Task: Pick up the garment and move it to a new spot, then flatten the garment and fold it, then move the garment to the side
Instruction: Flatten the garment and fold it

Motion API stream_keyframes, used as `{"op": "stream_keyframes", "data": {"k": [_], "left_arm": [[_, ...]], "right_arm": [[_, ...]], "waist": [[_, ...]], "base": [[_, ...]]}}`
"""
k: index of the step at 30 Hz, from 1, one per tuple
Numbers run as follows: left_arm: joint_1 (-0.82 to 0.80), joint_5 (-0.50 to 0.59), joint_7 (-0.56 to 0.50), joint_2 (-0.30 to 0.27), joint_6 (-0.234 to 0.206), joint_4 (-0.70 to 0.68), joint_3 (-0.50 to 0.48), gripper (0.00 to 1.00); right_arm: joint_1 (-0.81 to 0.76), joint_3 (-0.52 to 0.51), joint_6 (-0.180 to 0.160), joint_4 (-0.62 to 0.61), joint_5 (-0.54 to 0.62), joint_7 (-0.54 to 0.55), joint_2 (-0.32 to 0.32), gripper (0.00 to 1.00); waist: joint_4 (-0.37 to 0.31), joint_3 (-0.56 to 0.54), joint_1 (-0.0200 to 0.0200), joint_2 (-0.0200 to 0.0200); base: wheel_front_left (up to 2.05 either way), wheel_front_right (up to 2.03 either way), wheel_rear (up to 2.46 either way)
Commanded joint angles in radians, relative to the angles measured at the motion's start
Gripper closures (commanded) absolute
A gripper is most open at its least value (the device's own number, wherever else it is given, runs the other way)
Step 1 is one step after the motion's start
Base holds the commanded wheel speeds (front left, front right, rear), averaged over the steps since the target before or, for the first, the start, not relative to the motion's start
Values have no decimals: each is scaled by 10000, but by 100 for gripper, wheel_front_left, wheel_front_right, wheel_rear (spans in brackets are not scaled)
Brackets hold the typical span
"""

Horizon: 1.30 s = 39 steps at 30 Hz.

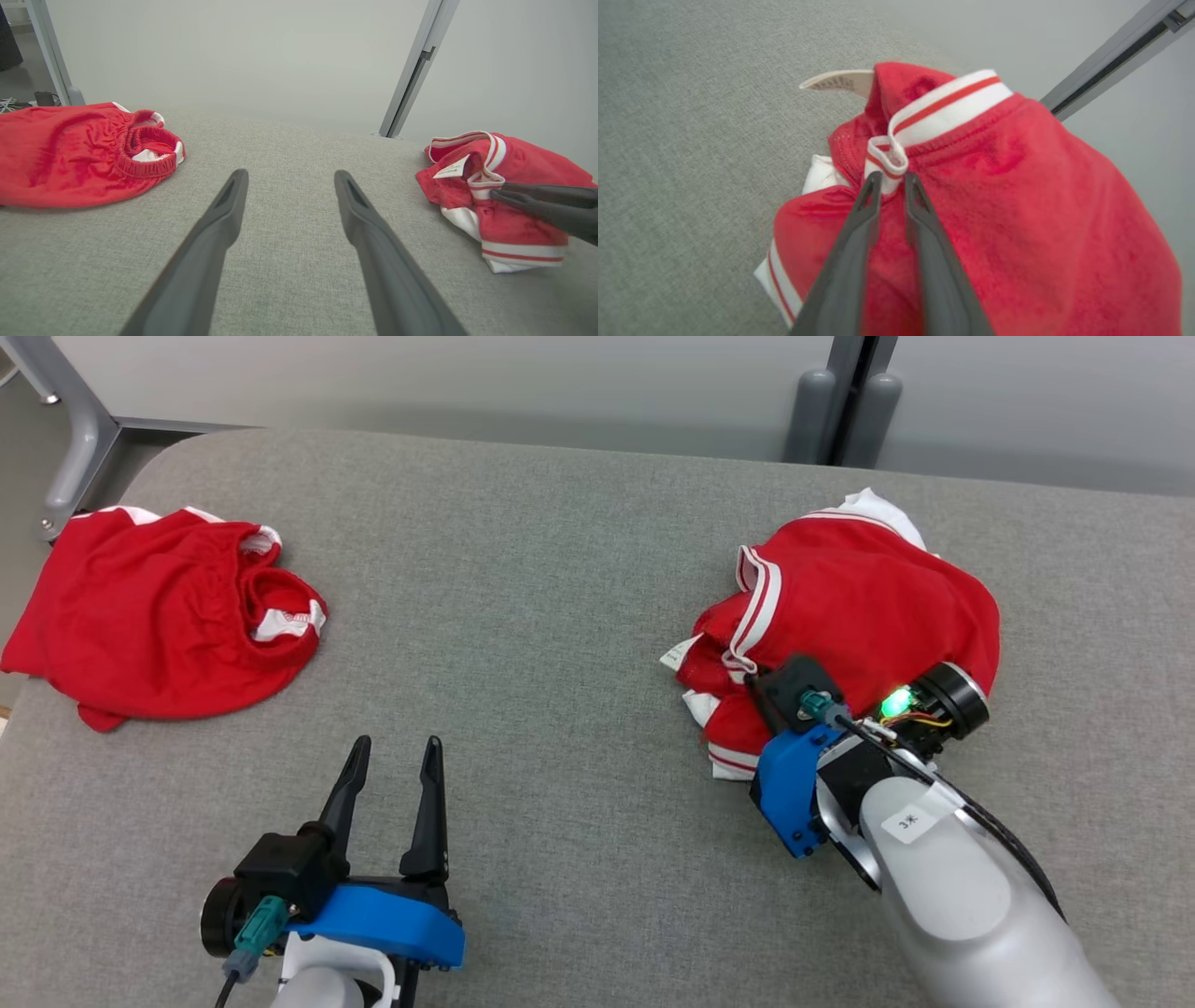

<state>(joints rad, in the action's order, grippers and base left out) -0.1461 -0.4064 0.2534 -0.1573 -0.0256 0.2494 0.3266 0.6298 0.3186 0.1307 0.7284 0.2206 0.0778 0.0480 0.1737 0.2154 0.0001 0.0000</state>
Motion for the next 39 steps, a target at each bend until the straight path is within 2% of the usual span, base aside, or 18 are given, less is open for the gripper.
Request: {"op": "stream_keyframes", "data": {"k": [1,4,8,13,17,20,26,39], "left_arm": [[-85,-5,56,-23,8,58,-78,0],[-12,-25,72,-51,60,176,-100,0],[66,-21,96,-83,104,286,-126,0],[186,16,107,-191,102,300,-188,0],[362,-23,114,-254,35,229,-272,0],[449,-42,118,-319,0,154,-303,0],[571,-53,119,-455,-57,-31,-351,0],[63,-48,60,-503,47,-167,-193,0]], "right_arm": [[116,-231,2,97,-14,-102,44,100],[105,-506,2,205,-217,-341,38,100],[201,-311,2,-57,-1285,-918,38,100],[865,756,2,-1427,-3380,-1432,33,100],[1827,1370,2,-2657,-3909,-1800,41,100],[2588,1386,2,-3286,-4170,-2173,41,100],[2985,379,2,-3647,-4386,-2538,42,100],[44,-2926,2,-1636,-2598,-2088,33,100]], "waist": [[-67,-45,-1,0],[-200,-200,-1,0],[-417,-539,-1,0],[-772,-943,-1,0],[-1044,-1146,-1,0],[-1202,-1247,-1,0],[-1536,-1201,-1,0],[-1833,-410,-1,0]], "base": [[0,0,0],[0,0,0],[0,0,0],[0,0,0],[0,0,0],[0,0,0],[0,0,0],[0,0,0]]}}
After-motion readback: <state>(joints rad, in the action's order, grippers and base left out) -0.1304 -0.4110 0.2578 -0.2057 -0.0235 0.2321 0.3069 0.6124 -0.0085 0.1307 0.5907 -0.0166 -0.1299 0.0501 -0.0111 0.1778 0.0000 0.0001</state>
